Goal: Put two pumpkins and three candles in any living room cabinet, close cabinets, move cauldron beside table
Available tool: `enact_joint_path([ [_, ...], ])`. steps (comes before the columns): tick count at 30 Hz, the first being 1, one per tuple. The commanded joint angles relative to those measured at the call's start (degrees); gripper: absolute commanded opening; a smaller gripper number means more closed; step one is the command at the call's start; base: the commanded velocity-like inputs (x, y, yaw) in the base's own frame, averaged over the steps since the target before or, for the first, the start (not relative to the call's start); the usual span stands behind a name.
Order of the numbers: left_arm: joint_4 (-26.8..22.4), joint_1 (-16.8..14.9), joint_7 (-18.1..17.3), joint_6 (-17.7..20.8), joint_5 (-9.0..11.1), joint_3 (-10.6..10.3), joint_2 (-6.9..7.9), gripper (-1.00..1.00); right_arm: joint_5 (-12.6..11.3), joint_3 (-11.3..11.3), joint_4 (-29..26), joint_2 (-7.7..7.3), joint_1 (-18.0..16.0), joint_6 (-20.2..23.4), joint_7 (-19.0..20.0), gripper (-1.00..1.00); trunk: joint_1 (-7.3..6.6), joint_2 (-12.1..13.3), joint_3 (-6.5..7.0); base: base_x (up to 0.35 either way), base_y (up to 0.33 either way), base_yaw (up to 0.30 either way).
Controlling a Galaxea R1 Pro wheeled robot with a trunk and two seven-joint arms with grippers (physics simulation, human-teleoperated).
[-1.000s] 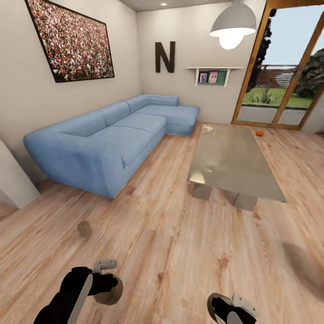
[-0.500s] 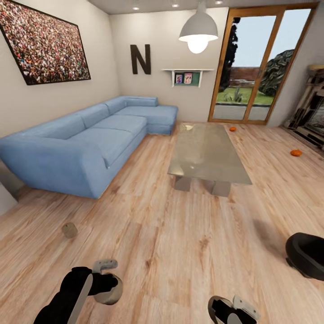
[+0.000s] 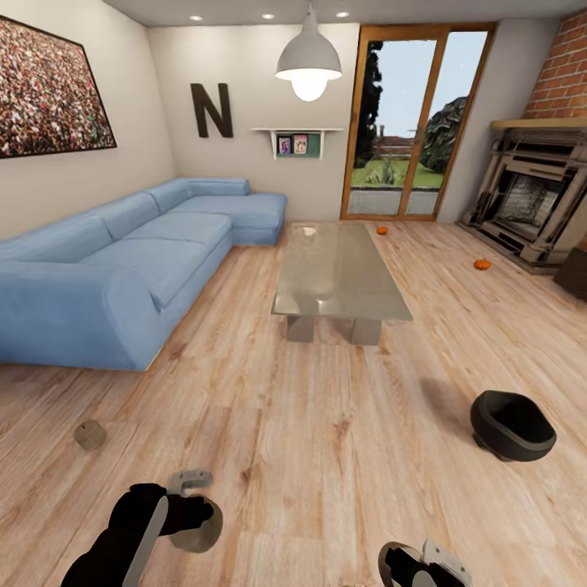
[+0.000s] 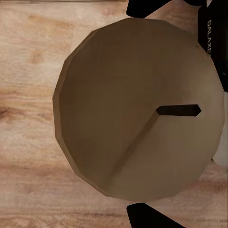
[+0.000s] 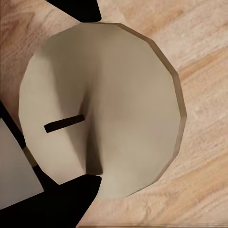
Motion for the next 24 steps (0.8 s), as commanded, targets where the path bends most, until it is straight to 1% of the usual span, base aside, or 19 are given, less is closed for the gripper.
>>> enact_joint_path([
  [1,0.0,0.0,0.0,0.0,0.1,0.0,0.0,-1.0,0.0,0.0,0.0,0.0,0.0,0.0,0.0,-1.0,0.0,0.0,0.03,-0.001,0.0,-0.273],
  [6,0.0,0.0,0.0,0.0,0.0,0.0,0.0,-1.0,0.0,0.0,0.1,0.0,0.0,-0.2,0.0,-1.0,0.0,0.0,0.18,0.0,0.0,-0.272],
  [12,0.0,0.0,0.0,-0.1,0.0,0.0,0.0,-1.0,0.0,0.0,0.1,0.0,0.0,-2.1,0.0,-1.0,0.0,0.0,0.36,0.0,0.0,-0.272],
  [24,0.0,0.0,0.1,-0.1,0.0,0.0,0.0,-1.0,0.0,0.0,1.6,0.0,-0.1,-2.5,0.0,-1.0,0.0,0.0,0.72,0.0,0.0,-0.272],
])
